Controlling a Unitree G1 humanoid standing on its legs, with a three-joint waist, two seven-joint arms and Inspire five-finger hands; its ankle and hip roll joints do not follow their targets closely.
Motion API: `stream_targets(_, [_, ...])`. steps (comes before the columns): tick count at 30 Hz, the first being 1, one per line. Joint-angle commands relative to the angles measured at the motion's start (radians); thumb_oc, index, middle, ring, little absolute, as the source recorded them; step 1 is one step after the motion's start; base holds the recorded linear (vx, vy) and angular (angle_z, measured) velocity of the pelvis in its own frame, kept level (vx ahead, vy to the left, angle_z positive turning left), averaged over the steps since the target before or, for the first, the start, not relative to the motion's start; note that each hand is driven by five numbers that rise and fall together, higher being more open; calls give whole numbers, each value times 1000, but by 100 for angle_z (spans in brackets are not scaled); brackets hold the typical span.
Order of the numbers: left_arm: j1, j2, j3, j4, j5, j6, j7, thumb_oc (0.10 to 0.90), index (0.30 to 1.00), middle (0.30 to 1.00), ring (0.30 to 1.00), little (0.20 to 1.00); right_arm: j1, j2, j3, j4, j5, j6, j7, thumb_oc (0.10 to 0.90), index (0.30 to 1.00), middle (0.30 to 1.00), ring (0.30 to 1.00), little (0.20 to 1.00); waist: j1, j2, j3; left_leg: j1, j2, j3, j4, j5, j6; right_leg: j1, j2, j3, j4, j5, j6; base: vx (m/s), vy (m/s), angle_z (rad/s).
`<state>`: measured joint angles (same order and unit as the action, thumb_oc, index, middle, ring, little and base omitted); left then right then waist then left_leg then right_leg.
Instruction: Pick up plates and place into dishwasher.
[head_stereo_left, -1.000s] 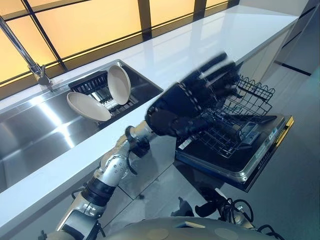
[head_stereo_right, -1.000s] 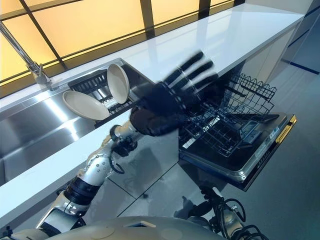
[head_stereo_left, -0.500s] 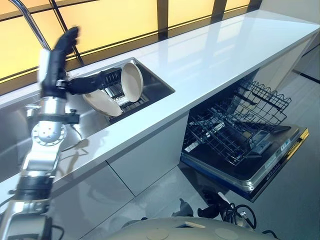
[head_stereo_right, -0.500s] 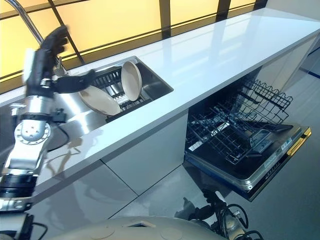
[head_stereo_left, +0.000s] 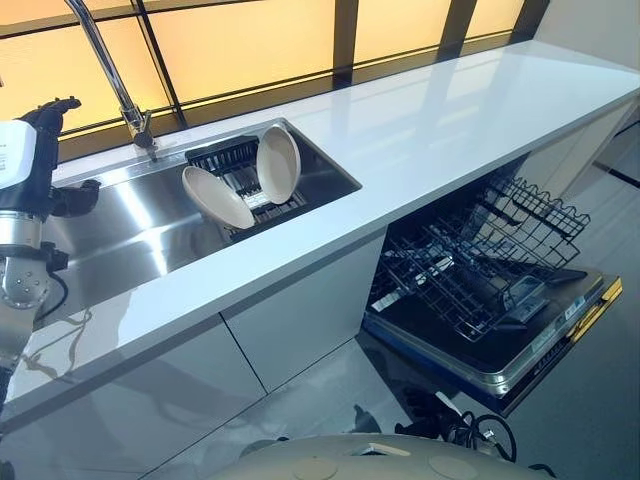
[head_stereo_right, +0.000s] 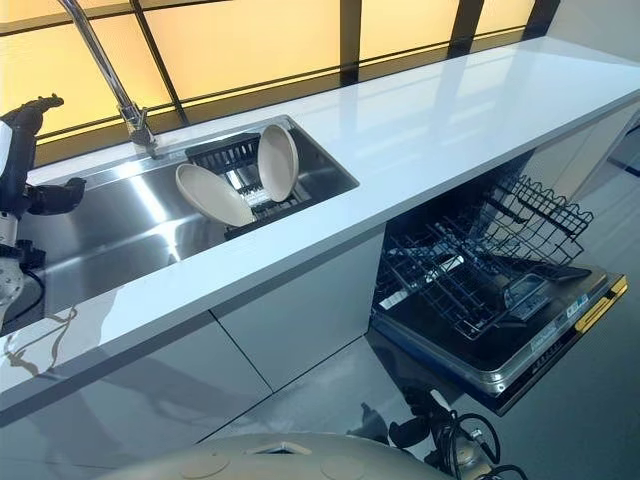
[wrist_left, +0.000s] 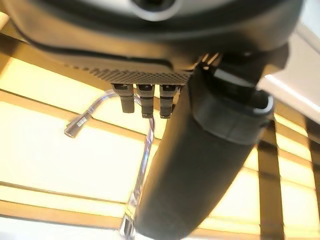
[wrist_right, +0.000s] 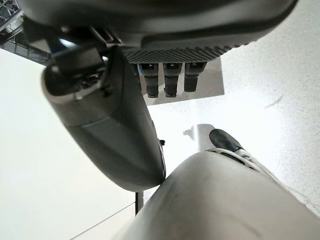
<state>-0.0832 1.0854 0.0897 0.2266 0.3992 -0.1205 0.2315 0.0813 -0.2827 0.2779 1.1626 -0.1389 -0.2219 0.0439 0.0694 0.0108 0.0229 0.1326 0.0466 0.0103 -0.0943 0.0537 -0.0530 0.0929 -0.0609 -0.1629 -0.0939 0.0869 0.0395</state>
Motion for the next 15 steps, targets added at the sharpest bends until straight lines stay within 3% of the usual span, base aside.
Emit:
stream_targets(1, [-215, 99, -23, 21, 74, -20, -21, 800, 900, 900, 900, 900, -32, -67, 28, -2, -15, -36, 31, 800, 900, 900, 900, 900, -46, 38, -13, -8, -90, 49, 8, -107, 49, 25, 24, 9, 18, -107, 41, 8, 17, 7])
stream_targets(8, [-366, 102, -191, 87, 105, -1, -80, 800, 900, 900, 900, 900, -45, -76, 35, 2, -21, -38, 49, 800, 900, 900, 900, 900, -68, 42, -16, -1, -92, 63, 7, -111, 53, 22, 25, 18, 22, -104, 48, 1, 2, 1])
stream_targets(15, [-438, 53, -290, 198, 116, 5, -73, 800, 900, 900, 900, 900, -56, -63, 53, 12, -17, -16, 31, 800, 900, 900, 900, 900, -86, 46, -14, 5, -93, 77, 8, -115, 56, 19, 28, 34, 25, -103, 49, 21, 9, -5])
